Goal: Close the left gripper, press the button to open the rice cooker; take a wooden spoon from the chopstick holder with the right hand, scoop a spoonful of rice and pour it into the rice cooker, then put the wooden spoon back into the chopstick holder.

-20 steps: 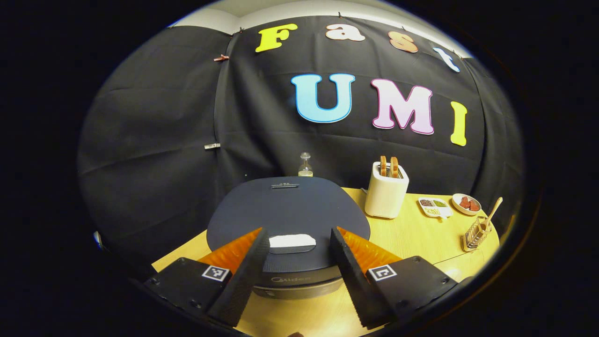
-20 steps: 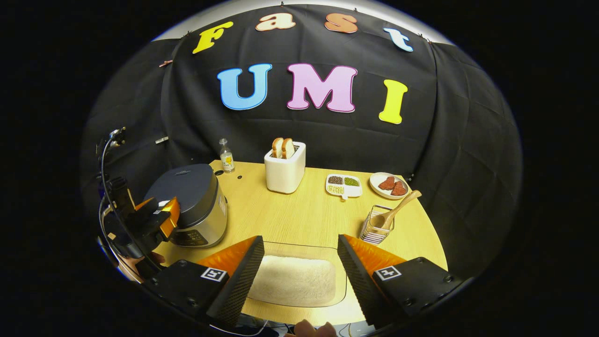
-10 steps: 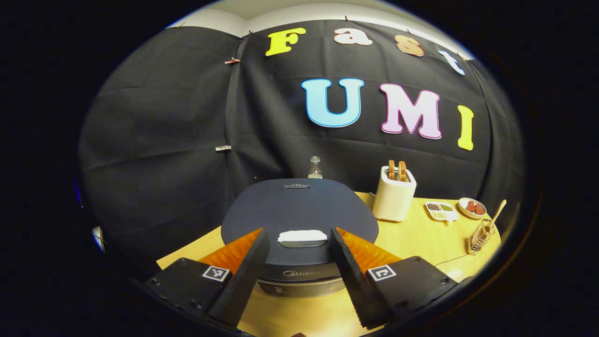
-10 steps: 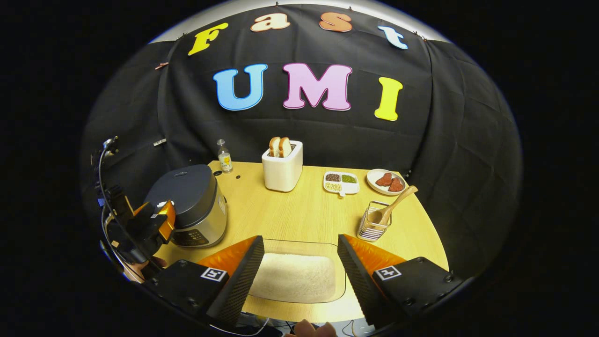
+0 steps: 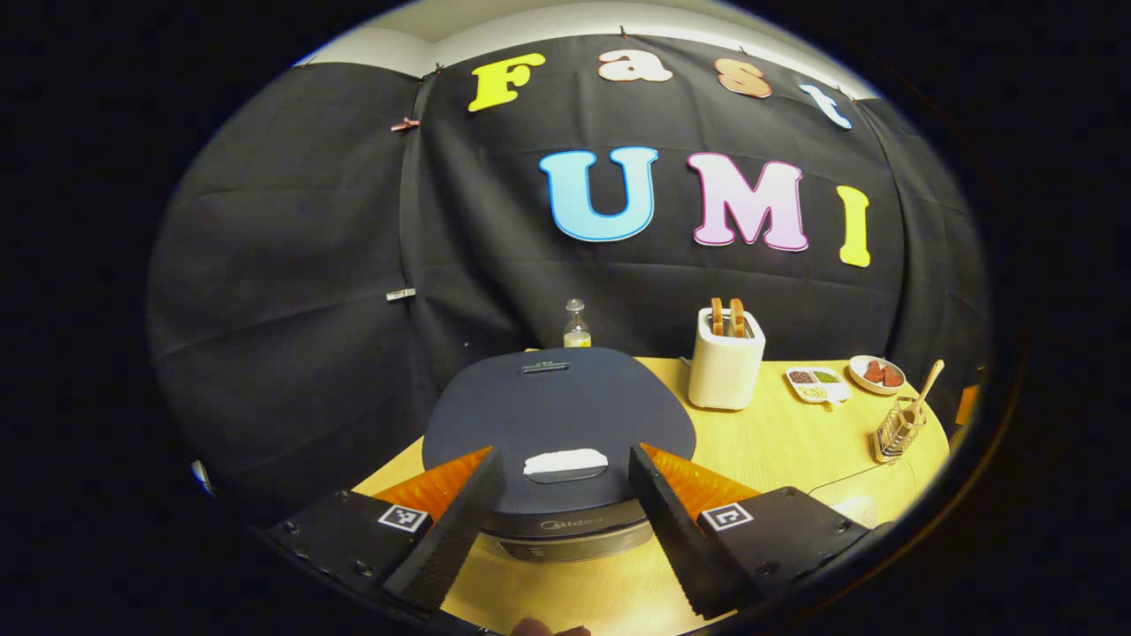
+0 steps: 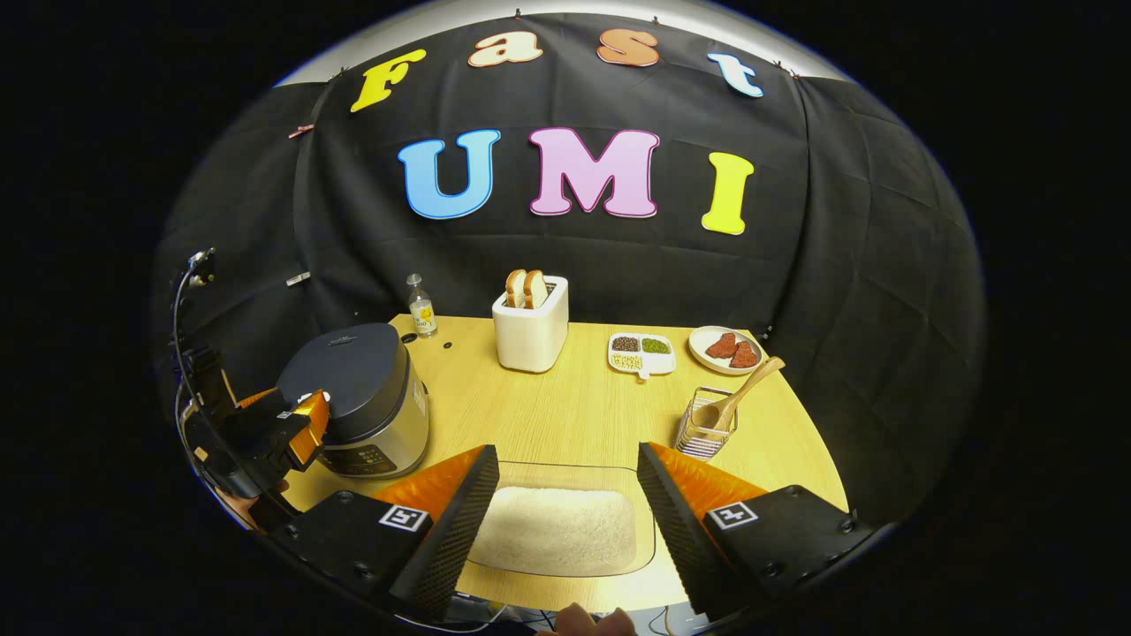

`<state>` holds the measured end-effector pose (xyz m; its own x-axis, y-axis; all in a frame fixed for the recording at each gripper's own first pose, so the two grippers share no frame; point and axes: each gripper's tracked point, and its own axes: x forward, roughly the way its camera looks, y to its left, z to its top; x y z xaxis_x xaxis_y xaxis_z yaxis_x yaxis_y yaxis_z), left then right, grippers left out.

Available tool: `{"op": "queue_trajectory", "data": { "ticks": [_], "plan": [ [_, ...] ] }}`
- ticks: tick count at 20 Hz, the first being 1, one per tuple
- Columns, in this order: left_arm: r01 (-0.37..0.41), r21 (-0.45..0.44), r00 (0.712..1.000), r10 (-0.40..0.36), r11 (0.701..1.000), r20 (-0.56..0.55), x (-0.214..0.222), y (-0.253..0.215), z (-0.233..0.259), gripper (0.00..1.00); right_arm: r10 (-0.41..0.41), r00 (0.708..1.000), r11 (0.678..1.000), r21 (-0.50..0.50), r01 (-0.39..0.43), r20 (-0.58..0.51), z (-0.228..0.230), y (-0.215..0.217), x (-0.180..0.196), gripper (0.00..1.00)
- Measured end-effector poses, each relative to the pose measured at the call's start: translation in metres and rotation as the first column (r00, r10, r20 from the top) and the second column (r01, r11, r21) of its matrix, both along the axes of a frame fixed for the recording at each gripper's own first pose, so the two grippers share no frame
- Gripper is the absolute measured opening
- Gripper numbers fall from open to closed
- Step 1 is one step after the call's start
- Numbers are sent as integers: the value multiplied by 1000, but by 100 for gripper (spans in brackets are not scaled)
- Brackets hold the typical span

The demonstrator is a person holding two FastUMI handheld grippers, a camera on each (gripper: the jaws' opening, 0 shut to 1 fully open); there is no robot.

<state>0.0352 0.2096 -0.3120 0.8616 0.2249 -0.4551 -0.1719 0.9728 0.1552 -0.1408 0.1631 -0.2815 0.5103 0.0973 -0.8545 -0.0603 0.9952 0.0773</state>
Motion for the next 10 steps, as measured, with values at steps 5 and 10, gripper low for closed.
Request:
{"op": "queue_trajectory", "data": {
  "ticks": [5,10],
  "plan": [
    [93,-51,994,-90,994,55,-3,-34,37,96,-36,999,999,-15,36,18,6,-13,6,98],
    [180,-133,981,-168,975,94,-11,-75,82,96,-95,994,995,-15,96,59,25,-36,19,99]
  ]
}}
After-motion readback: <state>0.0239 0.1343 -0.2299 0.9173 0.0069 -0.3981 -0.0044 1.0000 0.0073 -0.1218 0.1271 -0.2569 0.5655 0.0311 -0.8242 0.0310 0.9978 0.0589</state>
